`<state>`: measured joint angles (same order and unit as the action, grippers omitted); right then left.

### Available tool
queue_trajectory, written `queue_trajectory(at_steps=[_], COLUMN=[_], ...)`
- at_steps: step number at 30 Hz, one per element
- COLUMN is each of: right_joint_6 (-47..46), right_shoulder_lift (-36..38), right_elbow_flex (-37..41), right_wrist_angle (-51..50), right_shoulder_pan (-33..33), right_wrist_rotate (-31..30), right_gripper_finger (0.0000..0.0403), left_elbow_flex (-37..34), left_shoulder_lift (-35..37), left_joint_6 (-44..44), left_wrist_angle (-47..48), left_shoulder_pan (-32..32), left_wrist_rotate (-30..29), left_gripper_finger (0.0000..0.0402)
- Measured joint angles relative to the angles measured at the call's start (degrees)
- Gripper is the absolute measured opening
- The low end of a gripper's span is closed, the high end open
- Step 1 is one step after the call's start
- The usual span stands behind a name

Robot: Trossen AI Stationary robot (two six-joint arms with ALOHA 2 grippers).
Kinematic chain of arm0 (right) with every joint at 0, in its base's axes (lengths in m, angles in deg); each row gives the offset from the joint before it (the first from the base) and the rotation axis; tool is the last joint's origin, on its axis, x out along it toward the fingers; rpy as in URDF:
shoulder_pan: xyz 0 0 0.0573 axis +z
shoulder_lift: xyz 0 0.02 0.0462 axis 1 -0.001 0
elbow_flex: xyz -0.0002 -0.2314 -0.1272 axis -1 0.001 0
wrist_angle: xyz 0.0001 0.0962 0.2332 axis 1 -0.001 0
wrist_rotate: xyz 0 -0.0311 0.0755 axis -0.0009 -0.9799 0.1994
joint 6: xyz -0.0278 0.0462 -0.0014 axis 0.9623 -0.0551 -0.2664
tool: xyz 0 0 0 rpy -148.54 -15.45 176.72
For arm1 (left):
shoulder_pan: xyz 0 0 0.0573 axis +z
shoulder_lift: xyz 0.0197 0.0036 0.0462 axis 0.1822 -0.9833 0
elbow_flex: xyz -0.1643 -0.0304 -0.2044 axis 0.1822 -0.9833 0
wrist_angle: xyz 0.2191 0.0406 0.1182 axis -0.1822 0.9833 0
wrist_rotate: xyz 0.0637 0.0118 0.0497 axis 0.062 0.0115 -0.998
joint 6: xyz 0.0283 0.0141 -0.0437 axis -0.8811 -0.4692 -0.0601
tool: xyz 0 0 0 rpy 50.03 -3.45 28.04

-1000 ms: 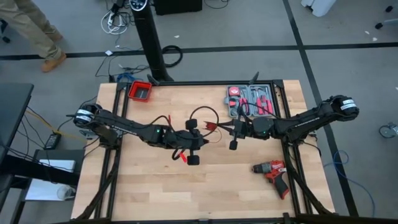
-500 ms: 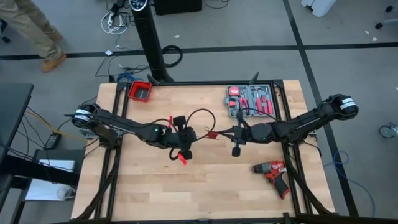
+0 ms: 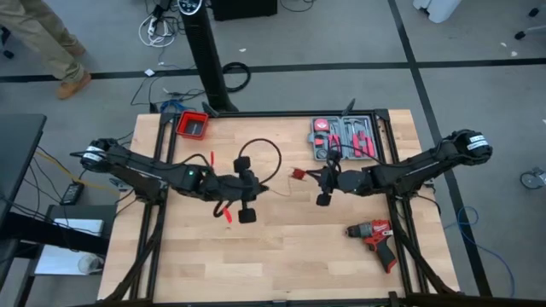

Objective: Coil cords
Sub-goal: Uncoil the red wire from the black spool

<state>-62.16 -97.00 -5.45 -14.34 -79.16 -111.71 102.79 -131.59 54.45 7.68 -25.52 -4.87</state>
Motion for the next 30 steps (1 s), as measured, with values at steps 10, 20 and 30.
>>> queue_trajectory(at_steps=[10, 20, 30], right_joint_6=[6.7, 8.7, 2.5], right_shoulder_lift=[0.0, 0.9, 1.9], right_elbow_flex=[0.0, 0.0, 0.0], right_wrist_angle=[14.3, 19.2, 4.7], right_shoulder_pan=[-5.1, -1.6, 5.0], right_wrist_rotate=[-4.0, 6.5, 7.7], right_gripper_finger=[0.0, 0.0, 0.0], left_elbow_flex=[0.0, 0.0, 0.0], left_shoulder_lift=[-2.9, -6.2, -5.9], left_joint_6=[0.2, 7.8, 15.5], left_wrist_angle=[-3.9, 13.5, 30.5], left_shoulder_pan=[-1.9, -1.9, -1.9], left_wrist_rotate=[8.1, -1.2, -16.3], left_gripper_finger=[0.0, 0.0, 0.0])
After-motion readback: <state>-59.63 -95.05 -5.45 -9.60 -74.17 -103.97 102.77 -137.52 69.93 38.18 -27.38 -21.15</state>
